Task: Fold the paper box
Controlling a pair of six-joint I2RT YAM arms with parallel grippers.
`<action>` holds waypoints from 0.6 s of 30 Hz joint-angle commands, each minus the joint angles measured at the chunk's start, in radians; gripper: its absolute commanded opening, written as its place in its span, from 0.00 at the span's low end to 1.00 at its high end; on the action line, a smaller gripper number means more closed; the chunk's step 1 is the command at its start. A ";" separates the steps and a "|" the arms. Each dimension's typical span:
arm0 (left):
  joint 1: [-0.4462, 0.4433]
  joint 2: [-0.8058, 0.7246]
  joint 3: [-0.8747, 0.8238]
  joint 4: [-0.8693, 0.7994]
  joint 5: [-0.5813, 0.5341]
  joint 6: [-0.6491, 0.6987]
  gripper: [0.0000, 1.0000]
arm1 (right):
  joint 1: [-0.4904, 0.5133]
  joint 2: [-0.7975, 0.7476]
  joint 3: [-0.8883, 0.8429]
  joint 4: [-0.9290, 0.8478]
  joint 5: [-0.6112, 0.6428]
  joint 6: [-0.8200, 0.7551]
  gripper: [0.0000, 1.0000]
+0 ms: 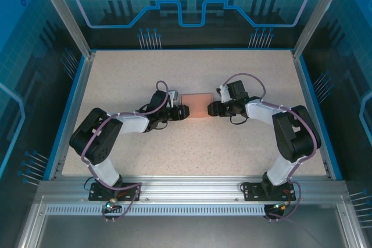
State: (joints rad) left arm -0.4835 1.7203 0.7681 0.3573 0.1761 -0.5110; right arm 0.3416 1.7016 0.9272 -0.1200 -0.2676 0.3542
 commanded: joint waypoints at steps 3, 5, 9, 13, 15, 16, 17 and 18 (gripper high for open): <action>-0.004 -0.077 -0.019 -0.024 -0.056 0.065 0.65 | 0.009 -0.104 0.030 -0.099 0.082 -0.051 0.53; -0.003 -0.108 -0.022 -0.047 -0.076 0.085 0.66 | 0.010 -0.145 0.032 -0.127 0.112 -0.067 0.53; -0.003 -0.198 -0.023 -0.112 -0.135 0.145 0.67 | 0.018 -0.250 0.038 -0.185 0.195 -0.112 0.53; 0.001 -0.304 -0.027 -0.182 -0.210 0.213 0.70 | 0.030 -0.351 0.048 -0.237 0.302 -0.156 0.54; 0.002 -0.365 -0.032 -0.214 -0.256 0.248 0.72 | 0.034 -0.404 0.046 -0.253 0.366 -0.176 0.56; 0.002 -0.388 -0.036 -0.225 -0.276 0.266 0.73 | 0.036 -0.427 0.044 -0.258 0.394 -0.184 0.56; 0.005 -0.419 -0.038 -0.243 -0.298 0.284 0.74 | 0.037 -0.452 0.042 -0.264 0.427 -0.195 0.57; 0.007 -0.447 -0.042 -0.258 -0.321 0.300 0.75 | 0.037 -0.478 0.038 -0.268 0.461 -0.204 0.59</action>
State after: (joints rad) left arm -0.4820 1.3388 0.7483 0.1795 -0.0467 -0.3004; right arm 0.3676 1.2819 0.9493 -0.3309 0.0574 0.2050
